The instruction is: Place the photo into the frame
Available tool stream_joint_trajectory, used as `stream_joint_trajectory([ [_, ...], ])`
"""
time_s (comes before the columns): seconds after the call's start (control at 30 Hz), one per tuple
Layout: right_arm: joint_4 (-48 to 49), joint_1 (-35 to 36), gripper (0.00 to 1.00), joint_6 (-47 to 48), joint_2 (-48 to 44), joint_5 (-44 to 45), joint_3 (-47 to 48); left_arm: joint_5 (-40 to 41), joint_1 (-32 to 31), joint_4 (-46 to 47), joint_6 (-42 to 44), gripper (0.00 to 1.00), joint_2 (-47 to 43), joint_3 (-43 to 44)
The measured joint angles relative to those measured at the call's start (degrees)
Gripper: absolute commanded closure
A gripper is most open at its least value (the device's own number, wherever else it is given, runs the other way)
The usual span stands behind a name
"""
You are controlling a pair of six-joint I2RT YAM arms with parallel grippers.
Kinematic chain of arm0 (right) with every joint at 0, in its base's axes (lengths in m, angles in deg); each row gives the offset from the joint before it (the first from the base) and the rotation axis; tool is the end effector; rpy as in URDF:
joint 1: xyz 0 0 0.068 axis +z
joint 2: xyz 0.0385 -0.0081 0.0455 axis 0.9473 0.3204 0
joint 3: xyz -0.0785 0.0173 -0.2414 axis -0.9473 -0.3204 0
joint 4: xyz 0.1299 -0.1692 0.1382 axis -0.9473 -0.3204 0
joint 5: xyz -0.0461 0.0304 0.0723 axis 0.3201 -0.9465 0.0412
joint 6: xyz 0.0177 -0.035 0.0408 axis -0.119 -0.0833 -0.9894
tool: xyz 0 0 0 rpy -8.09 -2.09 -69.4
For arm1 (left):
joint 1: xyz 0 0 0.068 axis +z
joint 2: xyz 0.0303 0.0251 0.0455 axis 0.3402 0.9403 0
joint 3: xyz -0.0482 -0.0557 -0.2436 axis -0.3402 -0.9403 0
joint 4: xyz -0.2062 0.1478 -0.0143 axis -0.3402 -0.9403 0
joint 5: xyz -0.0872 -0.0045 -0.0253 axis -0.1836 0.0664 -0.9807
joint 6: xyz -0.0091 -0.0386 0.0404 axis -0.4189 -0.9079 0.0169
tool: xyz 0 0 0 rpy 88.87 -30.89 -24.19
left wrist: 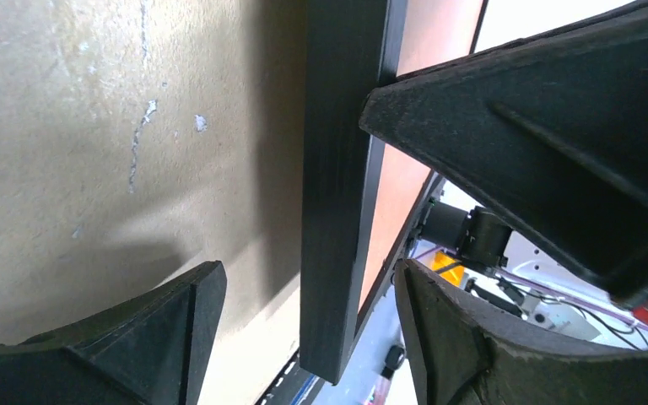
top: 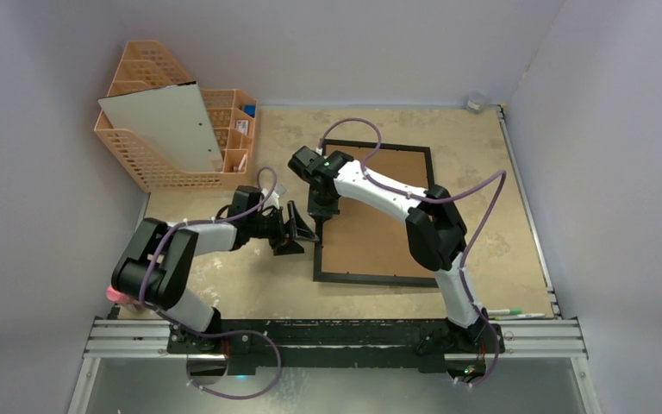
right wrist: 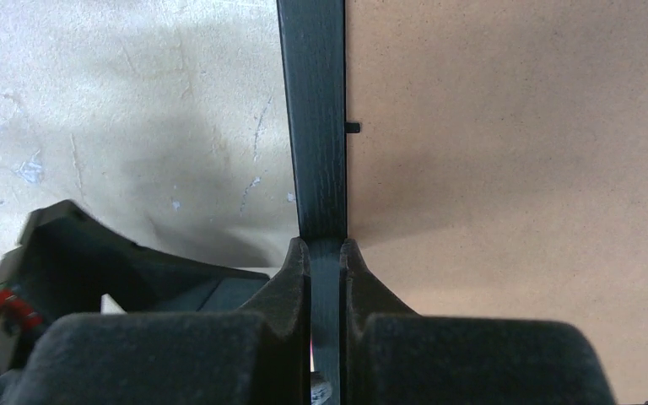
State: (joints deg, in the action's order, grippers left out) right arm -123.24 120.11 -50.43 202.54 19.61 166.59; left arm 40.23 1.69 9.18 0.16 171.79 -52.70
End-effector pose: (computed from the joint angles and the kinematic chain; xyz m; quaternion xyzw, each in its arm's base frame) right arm 0.2958 0.3258 0.2102 0.0506 0.9735 0.0915 0.2033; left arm 0.2437 -0.1094 0.1234 -0.0826 0.8665 -0.4831 0.0944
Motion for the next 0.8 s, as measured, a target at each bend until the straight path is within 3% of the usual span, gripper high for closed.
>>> stream_joint_trajectory([
  [0.17,0.81,-0.61,1.0,0.13,0.0,-1.88,-0.2,-3.37,-1.18,4.79,-3.87,0.25,3.74,-0.15],
  [0.3,2.89,-1.36,1.0,0.11,-0.94,-4.22,-2.01,-5.29,-2.8,11.37,-8.07,0.32,7.02,-0.39],
  [0.57,5.79,-2.49,1.0,-0.55,-5.95,-8.09,-4.07,-5.16,-3.72,22.88,-17.62,0.74,12.04,-4.5],
  [0.63,6.36,-2.67,0.89,-0.66,-7.02,-8.24,-4.28,-5.25,-3.87,24.72,-17.88,0.85,11.98,-4.5],
  [0.8,6.84,-3.1,0.7,-1.38,-8.94,-8.09,-6.21,-5.2,-3.93,27.08,-18.21,1.0,11.02,-4.5],
])
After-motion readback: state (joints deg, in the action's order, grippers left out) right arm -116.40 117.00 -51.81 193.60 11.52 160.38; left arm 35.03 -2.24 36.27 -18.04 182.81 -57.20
